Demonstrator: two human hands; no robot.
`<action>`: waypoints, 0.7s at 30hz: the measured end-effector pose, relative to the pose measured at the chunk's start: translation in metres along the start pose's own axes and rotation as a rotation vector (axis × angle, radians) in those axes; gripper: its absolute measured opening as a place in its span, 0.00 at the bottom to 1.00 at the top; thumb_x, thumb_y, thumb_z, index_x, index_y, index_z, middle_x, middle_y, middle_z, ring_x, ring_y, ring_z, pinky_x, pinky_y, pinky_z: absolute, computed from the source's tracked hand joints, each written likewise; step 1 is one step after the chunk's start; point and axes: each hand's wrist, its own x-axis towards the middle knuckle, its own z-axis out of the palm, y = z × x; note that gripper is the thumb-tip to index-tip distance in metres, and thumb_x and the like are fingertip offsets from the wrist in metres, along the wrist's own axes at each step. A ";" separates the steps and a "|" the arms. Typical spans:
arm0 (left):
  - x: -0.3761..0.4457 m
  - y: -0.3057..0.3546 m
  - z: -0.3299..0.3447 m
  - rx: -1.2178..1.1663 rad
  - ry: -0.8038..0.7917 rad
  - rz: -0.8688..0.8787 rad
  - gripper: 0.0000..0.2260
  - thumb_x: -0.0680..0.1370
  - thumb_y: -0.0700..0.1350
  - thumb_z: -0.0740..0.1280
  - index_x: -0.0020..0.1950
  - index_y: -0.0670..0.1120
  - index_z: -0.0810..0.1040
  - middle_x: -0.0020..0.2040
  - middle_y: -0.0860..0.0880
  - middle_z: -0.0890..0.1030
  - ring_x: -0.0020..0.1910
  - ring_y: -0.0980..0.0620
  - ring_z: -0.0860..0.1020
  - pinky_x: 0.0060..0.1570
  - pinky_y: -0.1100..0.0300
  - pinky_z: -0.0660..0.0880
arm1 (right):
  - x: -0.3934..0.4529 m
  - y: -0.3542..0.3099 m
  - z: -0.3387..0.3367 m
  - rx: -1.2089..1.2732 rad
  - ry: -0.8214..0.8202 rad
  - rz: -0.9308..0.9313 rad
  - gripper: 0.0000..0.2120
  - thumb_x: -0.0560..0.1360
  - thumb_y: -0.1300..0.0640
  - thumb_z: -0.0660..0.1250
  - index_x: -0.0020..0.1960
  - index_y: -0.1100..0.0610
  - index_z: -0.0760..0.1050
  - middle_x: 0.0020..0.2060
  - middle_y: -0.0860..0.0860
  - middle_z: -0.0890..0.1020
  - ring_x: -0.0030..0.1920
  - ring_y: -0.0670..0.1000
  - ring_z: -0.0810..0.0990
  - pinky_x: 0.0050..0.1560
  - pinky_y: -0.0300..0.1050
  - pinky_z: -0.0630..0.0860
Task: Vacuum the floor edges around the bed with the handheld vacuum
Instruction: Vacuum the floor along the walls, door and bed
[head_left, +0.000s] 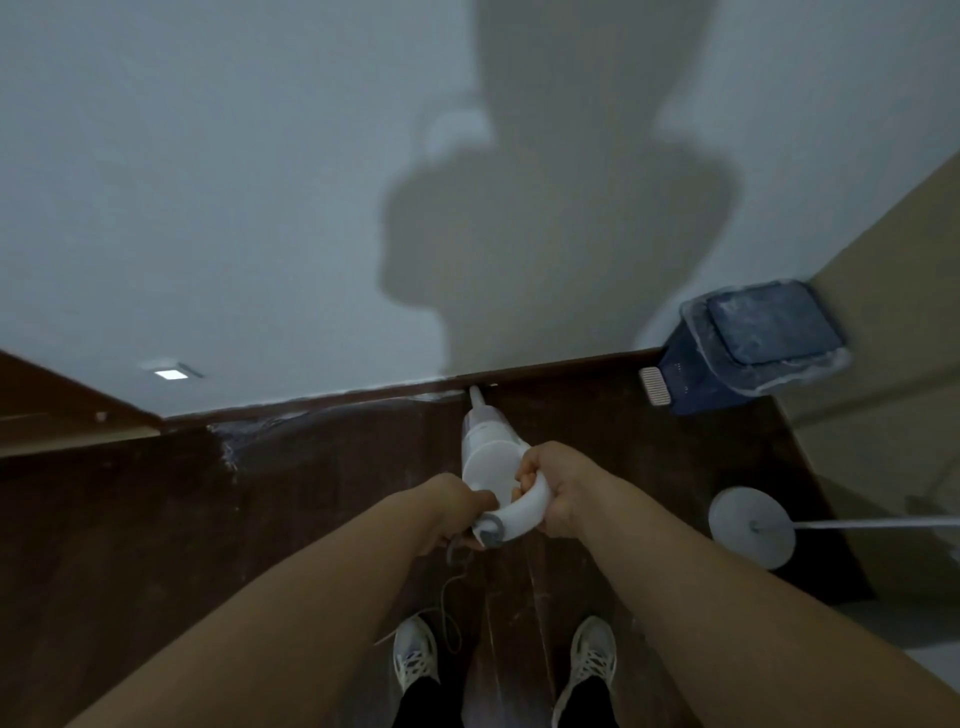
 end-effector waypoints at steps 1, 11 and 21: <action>0.000 0.000 -0.001 -0.006 0.001 0.000 0.18 0.80 0.49 0.62 0.61 0.36 0.72 0.37 0.47 0.77 0.32 0.54 0.76 0.33 0.64 0.72 | 0.000 0.000 0.001 0.008 0.001 0.001 0.18 0.70 0.69 0.61 0.59 0.60 0.68 0.52 0.59 0.73 0.35 0.51 0.71 0.33 0.44 0.72; -0.005 0.036 0.021 -0.098 -0.054 0.017 0.16 0.81 0.46 0.62 0.61 0.34 0.71 0.35 0.45 0.78 0.21 0.58 0.77 0.22 0.67 0.72 | 0.000 -0.019 -0.034 0.055 0.050 -0.024 0.16 0.70 0.69 0.60 0.57 0.60 0.69 0.49 0.58 0.74 0.33 0.48 0.70 0.30 0.41 0.70; -0.007 0.080 0.063 -0.035 -0.053 0.030 0.18 0.81 0.47 0.61 0.65 0.34 0.70 0.35 0.46 0.76 0.26 0.56 0.75 0.17 0.70 0.68 | 0.004 -0.034 -0.094 0.107 0.091 -0.030 0.22 0.69 0.68 0.62 0.62 0.58 0.68 0.49 0.58 0.75 0.34 0.50 0.72 0.31 0.43 0.70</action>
